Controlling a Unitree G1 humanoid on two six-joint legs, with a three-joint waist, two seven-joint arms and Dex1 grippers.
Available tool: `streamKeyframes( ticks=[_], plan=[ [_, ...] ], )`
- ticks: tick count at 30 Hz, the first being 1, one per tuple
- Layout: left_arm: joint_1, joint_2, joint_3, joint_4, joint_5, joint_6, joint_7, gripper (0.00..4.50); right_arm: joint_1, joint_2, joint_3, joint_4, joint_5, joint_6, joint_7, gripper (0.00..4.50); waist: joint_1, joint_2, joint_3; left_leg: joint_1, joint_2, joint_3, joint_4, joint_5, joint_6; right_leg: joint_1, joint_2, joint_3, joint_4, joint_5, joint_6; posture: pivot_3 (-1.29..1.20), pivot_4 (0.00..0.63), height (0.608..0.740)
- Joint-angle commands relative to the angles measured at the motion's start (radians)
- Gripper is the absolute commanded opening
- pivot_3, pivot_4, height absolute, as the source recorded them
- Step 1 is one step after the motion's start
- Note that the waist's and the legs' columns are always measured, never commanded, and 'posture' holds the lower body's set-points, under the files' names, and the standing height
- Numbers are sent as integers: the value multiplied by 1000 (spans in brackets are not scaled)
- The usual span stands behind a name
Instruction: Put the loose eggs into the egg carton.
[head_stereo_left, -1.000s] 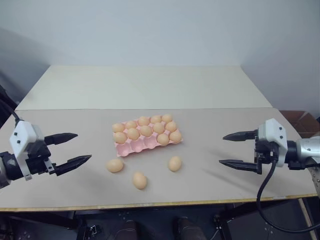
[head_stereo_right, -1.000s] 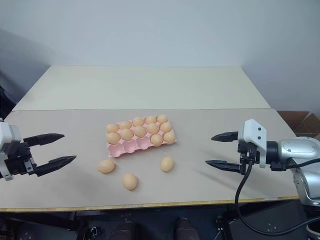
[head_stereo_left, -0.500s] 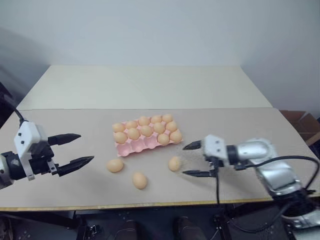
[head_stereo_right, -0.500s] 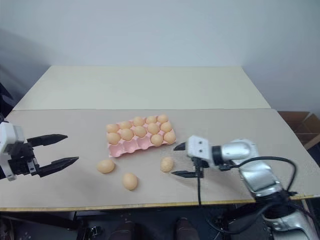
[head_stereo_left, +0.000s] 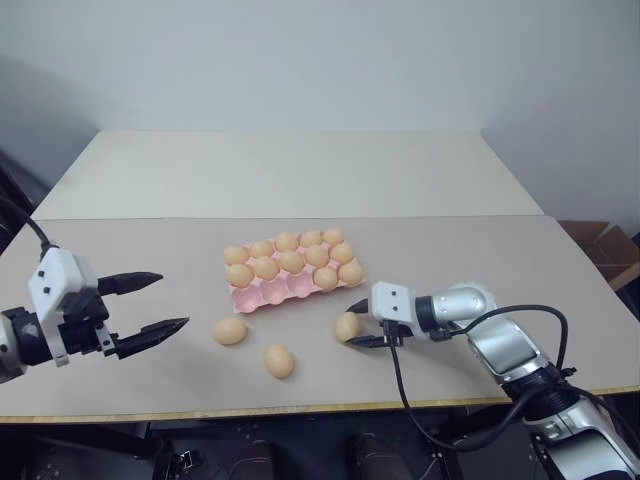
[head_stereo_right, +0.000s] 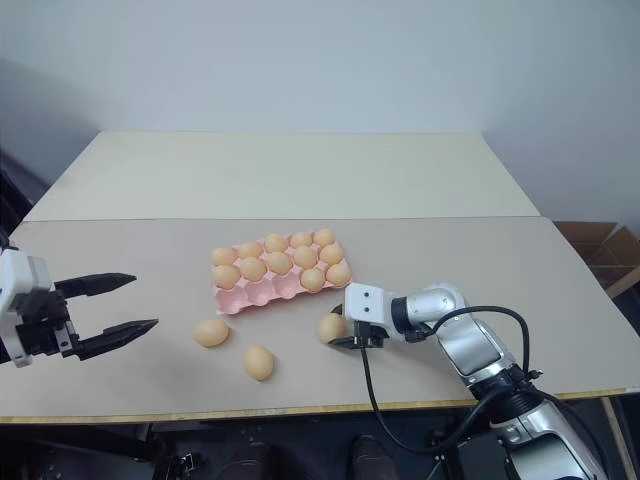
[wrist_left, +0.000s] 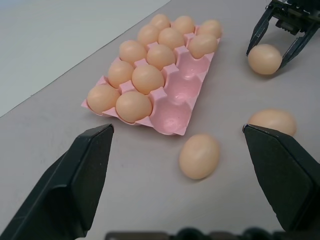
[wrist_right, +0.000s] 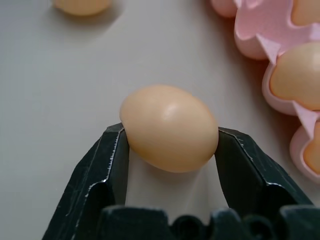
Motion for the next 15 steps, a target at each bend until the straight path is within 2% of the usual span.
streamKeyframes(
  ticks=[1,5,10,15],
  plan=[
    [7,11,47,-33,-11,0,3,4500,-81,31,-58,-61,73,31,8,2533,-2,0,0,0,0,0,0,0,0,0,0,0,0,0,0,0,150,740],
    [18,10,68,-42,-13,5,5,4500,-159,94,-45,-14,85,40,-5,2533,0,0,0,1,1,0,0,0,0,0,1,0,0,0,0,0,150,740],
    [34,1,81,-59,-14,7,14,4500,-277,211,1,171,-8,12,-94,2533,-1,0,0,1,1,0,0,0,0,0,1,0,0,0,-1,0,150,740],
    [53,-9,95,-76,-18,7,24,4500,-330,261,32,291,-84,-8,-140,2533,1,0,0,-1,1,0,0,0,0,0,0,0,0,1,-1,0,150,740]
  ],
)
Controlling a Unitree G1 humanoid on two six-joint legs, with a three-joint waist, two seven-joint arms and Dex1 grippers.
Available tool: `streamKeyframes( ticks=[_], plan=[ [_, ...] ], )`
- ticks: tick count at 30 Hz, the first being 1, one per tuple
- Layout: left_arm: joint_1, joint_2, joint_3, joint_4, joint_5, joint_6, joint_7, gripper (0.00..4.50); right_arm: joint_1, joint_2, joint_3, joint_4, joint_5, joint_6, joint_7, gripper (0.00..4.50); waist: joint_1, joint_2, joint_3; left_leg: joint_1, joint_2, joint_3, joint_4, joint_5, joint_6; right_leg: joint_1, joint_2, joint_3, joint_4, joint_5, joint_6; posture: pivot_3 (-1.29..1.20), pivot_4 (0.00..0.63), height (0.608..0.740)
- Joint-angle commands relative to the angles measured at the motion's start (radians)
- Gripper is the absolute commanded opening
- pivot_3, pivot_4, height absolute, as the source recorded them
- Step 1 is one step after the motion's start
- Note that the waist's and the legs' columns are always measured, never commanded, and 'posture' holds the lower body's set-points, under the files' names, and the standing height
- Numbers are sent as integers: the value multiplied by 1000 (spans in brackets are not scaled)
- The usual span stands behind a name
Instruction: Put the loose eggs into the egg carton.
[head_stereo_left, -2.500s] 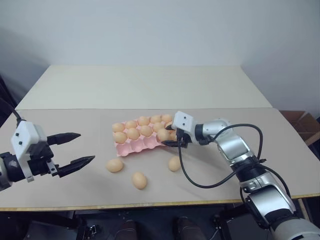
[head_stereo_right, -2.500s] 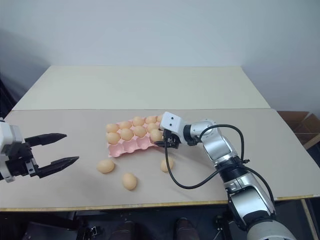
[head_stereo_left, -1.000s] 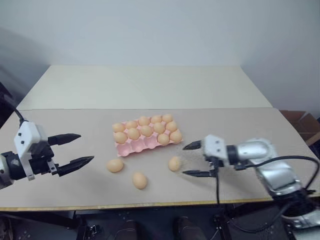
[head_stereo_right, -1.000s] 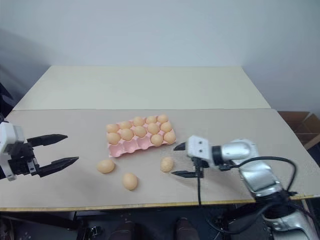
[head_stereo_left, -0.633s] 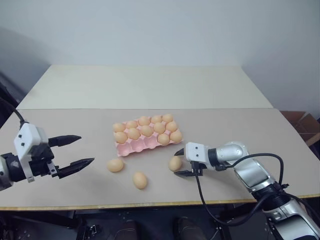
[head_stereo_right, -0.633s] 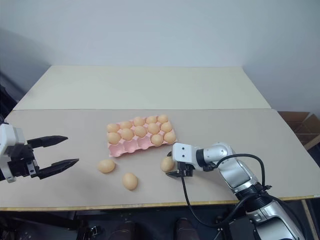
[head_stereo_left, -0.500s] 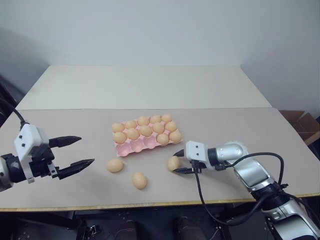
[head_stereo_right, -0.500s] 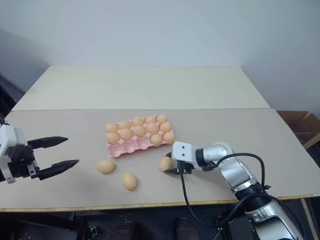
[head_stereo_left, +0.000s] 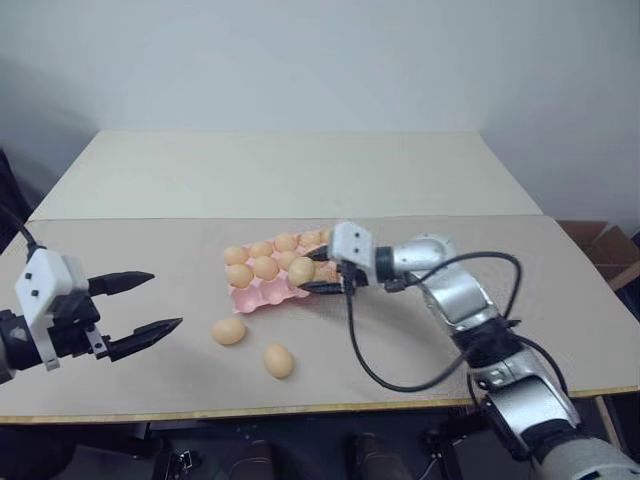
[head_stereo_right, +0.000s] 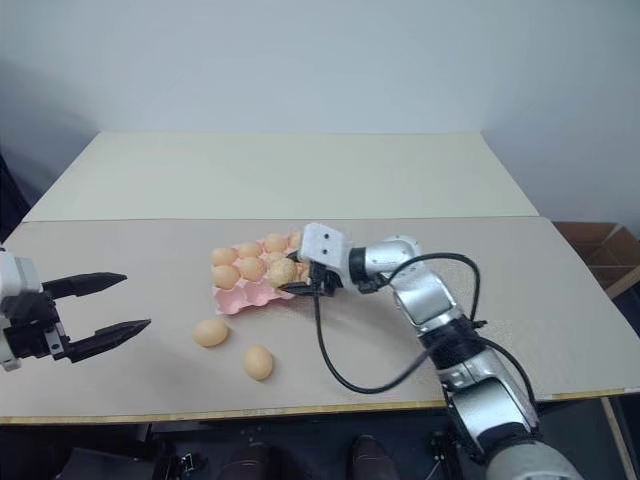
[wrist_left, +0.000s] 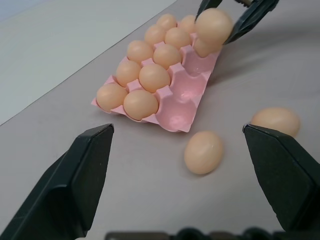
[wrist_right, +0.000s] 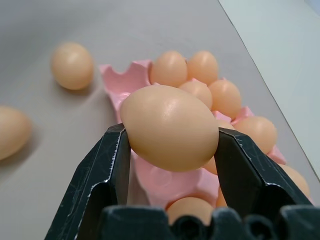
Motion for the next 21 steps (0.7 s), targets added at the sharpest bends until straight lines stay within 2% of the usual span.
streamKeyframes(
  ticks=[1,3,6,7,14,21],
  plan=[
    [11,-6,46,-32,-13,0,10,4500,-26,2,-2,21,-24,-28,-6,2788,1,0,0,0,0,0,0,0,0,0,0,0,0,1,-1,0,150,740],
    [18,-9,49,-35,-13,-2,12,4500,-25,3,2,25,-31,-24,0,3261,0,0,0,-1,-1,0,0,0,0,0,-1,0,-1,2,-2,0,150,740],
    [19,-9,46,-37,-16,-3,17,4500,-22,10,-6,24,-35,-21,-8,4265,-1,0,0,-1,0,0,0,0,0,0,0,0,0,2,-1,0,150,740],
    [18,-9,44,-36,-17,-3,18,4500,-22,11,-16,15,-27,-12,-9,4479,-1,0,0,0,0,0,0,0,0,0,0,0,0,1,0,0,150,740],
    [2,4,22,-11,-19,-12,8,4500,30,-90,-145,-159,84,59,32,4479,4,0,0,0,0,0,0,0,0,0,0,0,0,0,0,0,150,740],
    [17,34,40,59,-3,-38,-76,4500,245,-355,-377,-393,304,104,195,4479,9,0,0,-1,-1,1,-1,0,0,0,-1,-1,-2,-1,1,0,150,740]
  ],
)
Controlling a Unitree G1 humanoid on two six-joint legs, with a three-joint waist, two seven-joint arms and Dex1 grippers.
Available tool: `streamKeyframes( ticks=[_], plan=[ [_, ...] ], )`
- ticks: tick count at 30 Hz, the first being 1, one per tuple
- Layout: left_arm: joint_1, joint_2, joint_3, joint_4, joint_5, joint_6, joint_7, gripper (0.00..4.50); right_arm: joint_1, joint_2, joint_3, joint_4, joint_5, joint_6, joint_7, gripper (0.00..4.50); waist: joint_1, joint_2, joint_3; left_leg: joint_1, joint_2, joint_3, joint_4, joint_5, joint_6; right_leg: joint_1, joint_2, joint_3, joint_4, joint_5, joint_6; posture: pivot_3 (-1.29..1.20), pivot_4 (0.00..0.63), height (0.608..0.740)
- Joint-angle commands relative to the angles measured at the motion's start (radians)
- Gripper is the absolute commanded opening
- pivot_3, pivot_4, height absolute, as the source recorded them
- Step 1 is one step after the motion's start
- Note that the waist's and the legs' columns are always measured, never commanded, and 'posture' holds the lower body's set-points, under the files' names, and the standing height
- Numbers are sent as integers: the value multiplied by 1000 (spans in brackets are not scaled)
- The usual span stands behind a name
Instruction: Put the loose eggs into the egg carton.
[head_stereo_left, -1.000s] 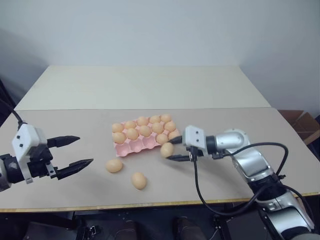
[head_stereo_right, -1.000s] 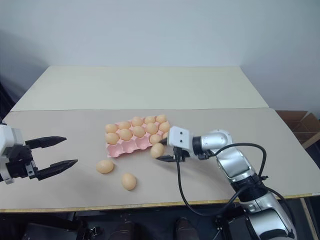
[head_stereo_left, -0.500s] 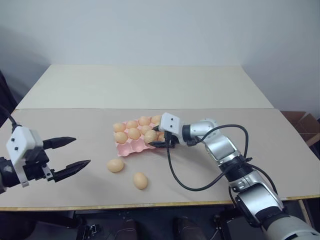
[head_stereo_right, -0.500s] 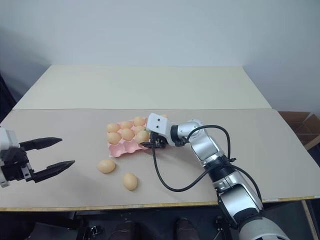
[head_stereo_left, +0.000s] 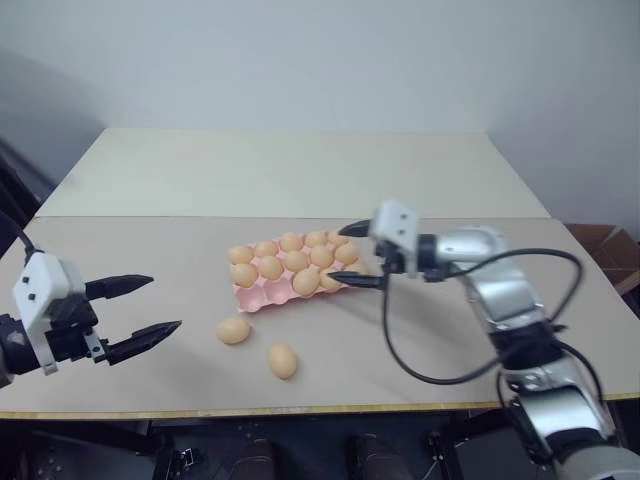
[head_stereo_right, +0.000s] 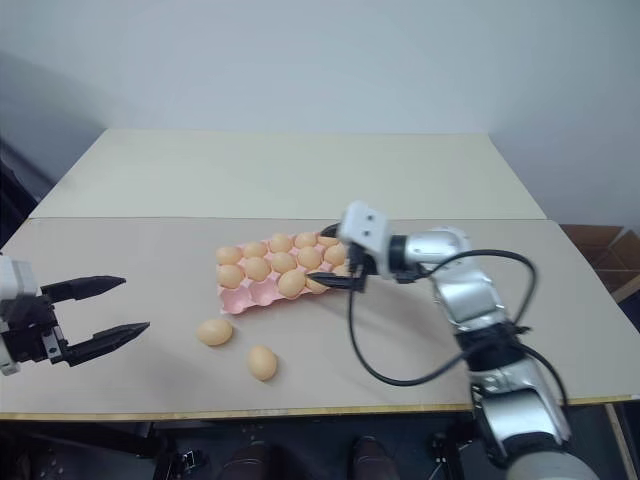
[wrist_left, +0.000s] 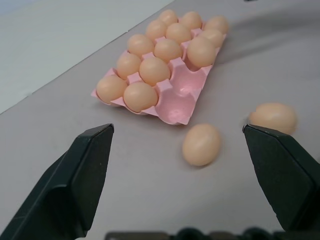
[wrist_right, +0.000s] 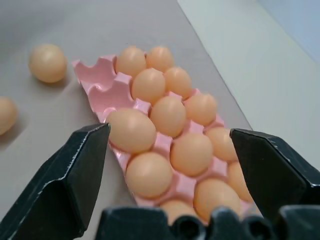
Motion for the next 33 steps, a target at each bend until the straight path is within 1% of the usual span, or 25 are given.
streamKeyframes(
  ticks=[1,3,6,9,12,16,26,30,33],
  plan=[
    [-6,24,35,27,10,-33,-39,4500,88,-118,-134,-114,118,12,92,4479,0,0,0,0,0,0,0,0,0,0,0,0,0,0,0,0,150,740],
    [-10,28,32,47,16,-45,-52,4500,168,-199,-201,-144,166,6,149,4479,1,0,0,1,0,0,0,0,0,0,0,0,1,0,0,0,150,740],
    [-14,32,25,67,26,-56,-65,4500,281,-294,-292,-171,239,-5,235,4479,-1,0,0,3,0,0,0,0,0,1,0,0,1,0,0,0,150,740],
    [-22,31,17,74,29,-61,-67,4500,368,-344,-341,-189,276,-4,270,4479,-6,0,0,3,0,0,0,0,-1,1,0,1,1,0,0,0,150,740],
    [-31,25,4,74,33,-61,-65,4500,424,-360,-345,-196,258,-40,273,4479,-7,0,0,4,1,0,0,-1,-1,1,0,1,1,0,0,0,150,740],
    [-39,26,-2,73,33,-58,-64,4500,414,-353,-335,-200,270,-37,245,4479,-7,0,0,3,0,1,0,-1,-1,1,0,1,1,0,0,0,150,740],
    [-26,17,3,49,30,-50,-55,4500,405,-354,-324,-205,275,-42,244,4479,-4,0,0,3,0,1,0,-1,-1,0,-1,1,0,0,0,0,150,740],
    [-27,25,-35,36,30,-50,-69,4500,394,-355,-317,-208,278,-40,246,4479,-4,0,0,3,0,1,0,-1,-1,0,-1,1,0,0,0,0,150,740],
    [-41,41,-107,18,52,-70,-85,4500,378,-352,-309,-204,277,-40,245,4479,-3,0,0,3,0,1,0,-1,-1,0,-1,1,0,0,0,0,150,740]
  ],
)
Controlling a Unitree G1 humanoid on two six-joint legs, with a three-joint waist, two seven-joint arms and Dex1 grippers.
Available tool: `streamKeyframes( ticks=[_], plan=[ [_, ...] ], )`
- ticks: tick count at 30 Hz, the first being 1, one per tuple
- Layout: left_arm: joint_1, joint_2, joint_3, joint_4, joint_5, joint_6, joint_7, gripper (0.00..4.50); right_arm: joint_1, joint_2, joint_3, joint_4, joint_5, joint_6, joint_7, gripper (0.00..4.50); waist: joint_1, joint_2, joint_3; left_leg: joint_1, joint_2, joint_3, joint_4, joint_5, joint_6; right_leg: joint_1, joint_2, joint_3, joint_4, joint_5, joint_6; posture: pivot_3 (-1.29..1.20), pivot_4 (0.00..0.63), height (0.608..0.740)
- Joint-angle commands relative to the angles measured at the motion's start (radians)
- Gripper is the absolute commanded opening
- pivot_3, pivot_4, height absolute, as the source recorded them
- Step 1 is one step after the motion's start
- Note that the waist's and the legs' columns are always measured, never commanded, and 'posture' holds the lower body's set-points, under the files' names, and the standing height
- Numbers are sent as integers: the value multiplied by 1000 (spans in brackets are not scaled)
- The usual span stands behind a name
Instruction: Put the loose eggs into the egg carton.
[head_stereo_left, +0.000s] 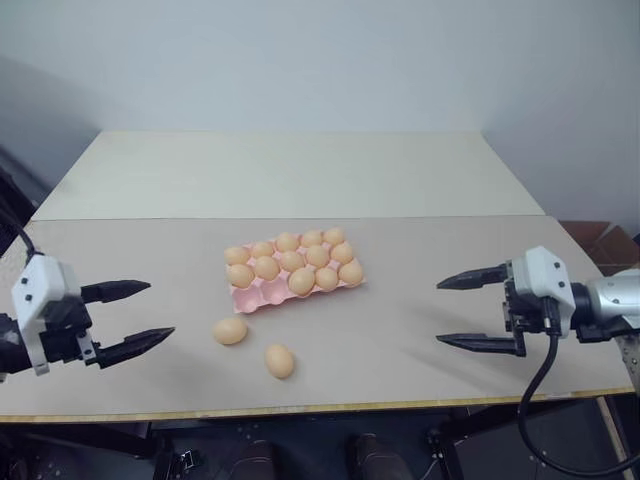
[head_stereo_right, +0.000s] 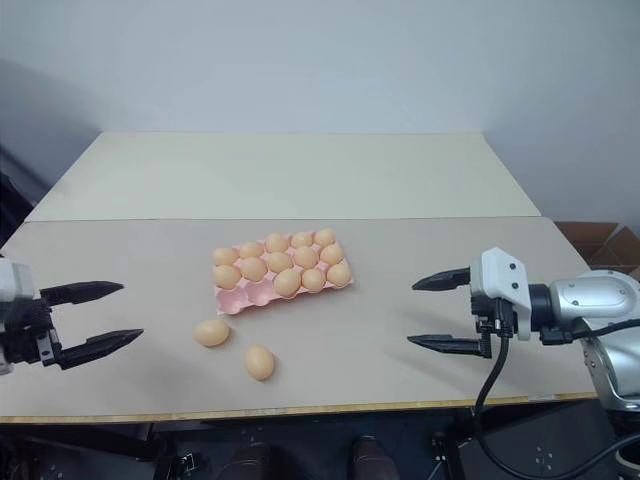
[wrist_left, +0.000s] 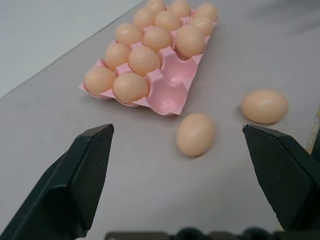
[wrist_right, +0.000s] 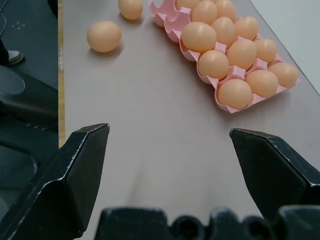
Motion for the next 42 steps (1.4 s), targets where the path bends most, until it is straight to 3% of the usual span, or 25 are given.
streamKeyframes(
  ticks=[1,8,12,20,24,29,31,37,42],
  plan=[
    [-33,21,-74,-41,13,-30,-14,4500,-31,-5,1,-24,25,-21,4,4479,1,0,0,0,0,0,0,0,0,0,0,0,0,0,0,0,150,740],
    [-174,26,-353,31,220,-71,95,4500,-51,8,18,-35,30,-20,-7,4479,9,0,0,0,0,0,0,0,1,1,0,0,0,0,0,0,150,740],
    [-260,-22,-497,99,279,-65,123,4500,-42,5,5,-45,33,-20,-11,4479,13,0,0,-1,0,0,0,1,1,0,1,1,0,0,0,0,150,740],
    [-333,-119,-623,183,358,-66,186,4500,-11,-2,-17,-78,49,-9,-34,4479,18,0,0,-1,0,0,0,1,1,0,1,1,1,1,1,0,150,740],
    [-344,-133,-619,197,362,-63,204,3654,-1,-8,-27,-86,57,-6,-43,4500,21,0,0,-1,0,0,0,1,1,1,1,1,1,0,1,0,150,740],
    [-323,-119,-587,191,342,-74,188,1981,4,-12,-26,-92,63,-5,-51,4500,20,0,0,-1,0,0,0,1,1,1,1,1,1,0,1,0,150,740],
    [-291,-103,-545,168,309,-87,155,1568,4,-13,-26,-91,65,-5,-52,4500,19,0,0,0,0,0,0,1,1,1,1,1,1,0,1,0,150,740],
    [-231,-66,-390,105,161,-106,35,1568,5,-12,-22,-89,67,-6,-54,4500,19,0,0,-1,0,0,0,1,1,0,0,1,1,0,0,0,150,740],
    [-371,-128,-460,103,152,-85,90,1568,-18,-1,-1,-87,63,-7,-64,4500,33,0,0,1,-1,-1,0,1,1,2,0,0,0,0,0,0,150,740]
  ],
)
